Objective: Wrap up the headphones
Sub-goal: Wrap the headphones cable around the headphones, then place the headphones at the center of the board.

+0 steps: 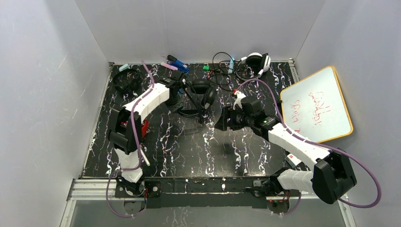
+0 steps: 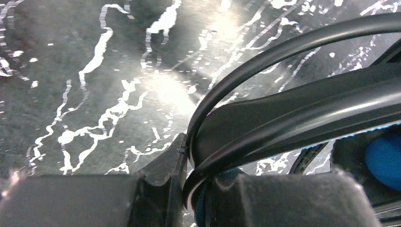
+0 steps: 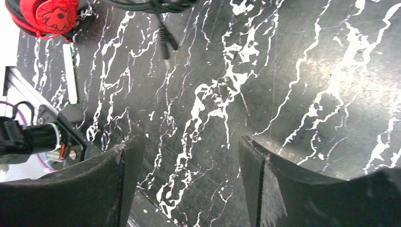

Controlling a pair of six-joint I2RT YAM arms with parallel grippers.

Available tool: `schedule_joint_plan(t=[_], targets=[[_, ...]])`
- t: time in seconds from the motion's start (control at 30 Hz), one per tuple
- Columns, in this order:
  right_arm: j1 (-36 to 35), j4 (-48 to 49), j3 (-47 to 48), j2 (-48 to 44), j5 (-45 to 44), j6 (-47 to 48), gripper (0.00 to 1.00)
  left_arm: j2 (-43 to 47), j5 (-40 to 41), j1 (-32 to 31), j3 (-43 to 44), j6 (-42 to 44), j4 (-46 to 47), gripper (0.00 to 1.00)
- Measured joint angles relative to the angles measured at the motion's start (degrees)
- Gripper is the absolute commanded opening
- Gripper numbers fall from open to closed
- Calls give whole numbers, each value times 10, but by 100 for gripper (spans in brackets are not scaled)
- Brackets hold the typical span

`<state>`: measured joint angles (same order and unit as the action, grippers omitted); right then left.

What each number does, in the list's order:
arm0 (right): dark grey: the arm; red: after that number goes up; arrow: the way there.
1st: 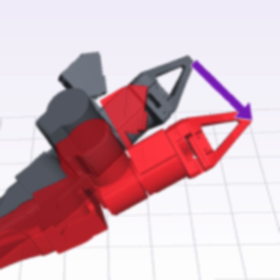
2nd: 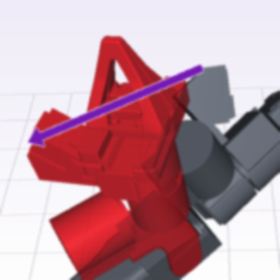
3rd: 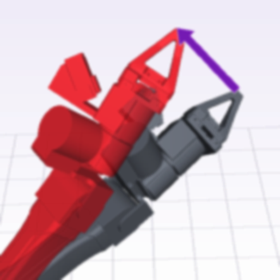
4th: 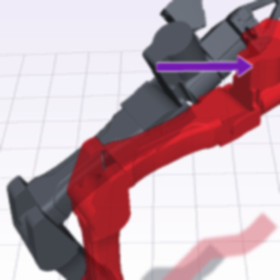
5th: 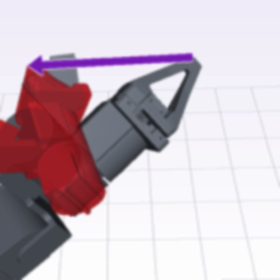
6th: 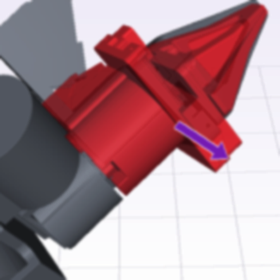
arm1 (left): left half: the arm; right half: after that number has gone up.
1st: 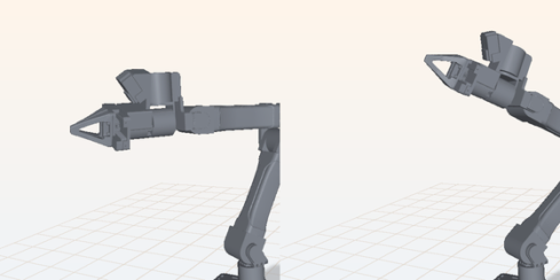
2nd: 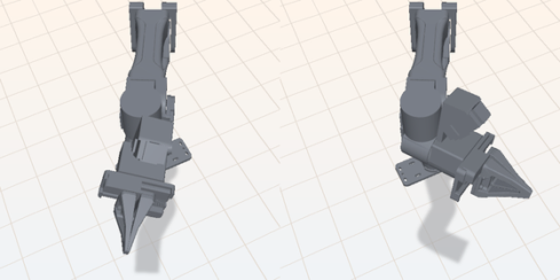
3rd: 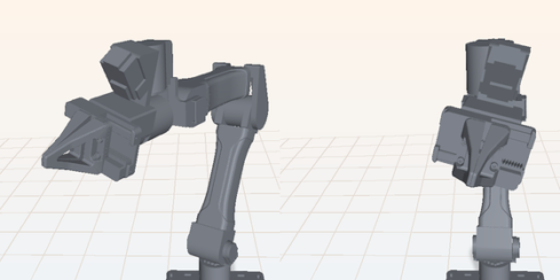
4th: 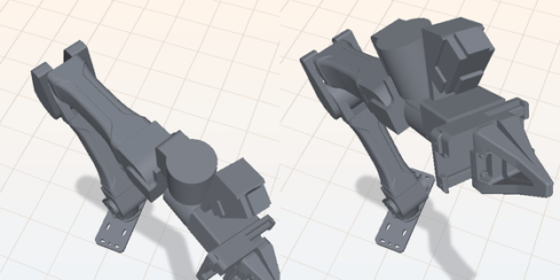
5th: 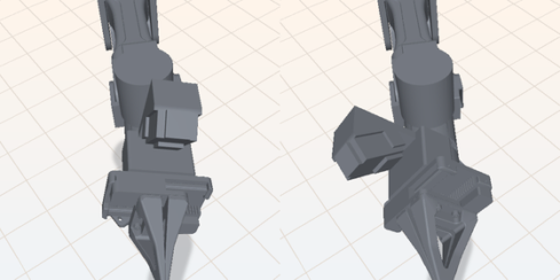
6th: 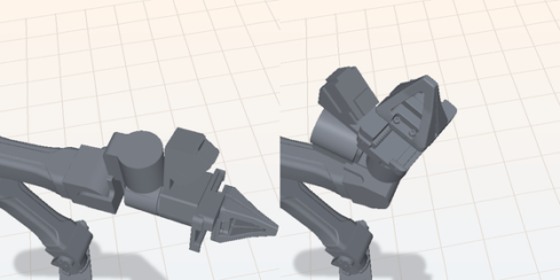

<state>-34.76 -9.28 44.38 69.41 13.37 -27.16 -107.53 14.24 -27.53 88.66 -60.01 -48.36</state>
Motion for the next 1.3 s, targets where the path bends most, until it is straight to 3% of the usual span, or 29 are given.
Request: schedule_joint_plan(t=[0.3,0.67,1.3], targets=[[0,-6,4,1,-34,14,86,115,-12,91,-119,9,7,0],[0,-9,23,11,-34,23,86,134,-36,204,-135,38,7,0],[0,10,23,12,-28,22,86,143,-115,221,-233,92,-2,1]])
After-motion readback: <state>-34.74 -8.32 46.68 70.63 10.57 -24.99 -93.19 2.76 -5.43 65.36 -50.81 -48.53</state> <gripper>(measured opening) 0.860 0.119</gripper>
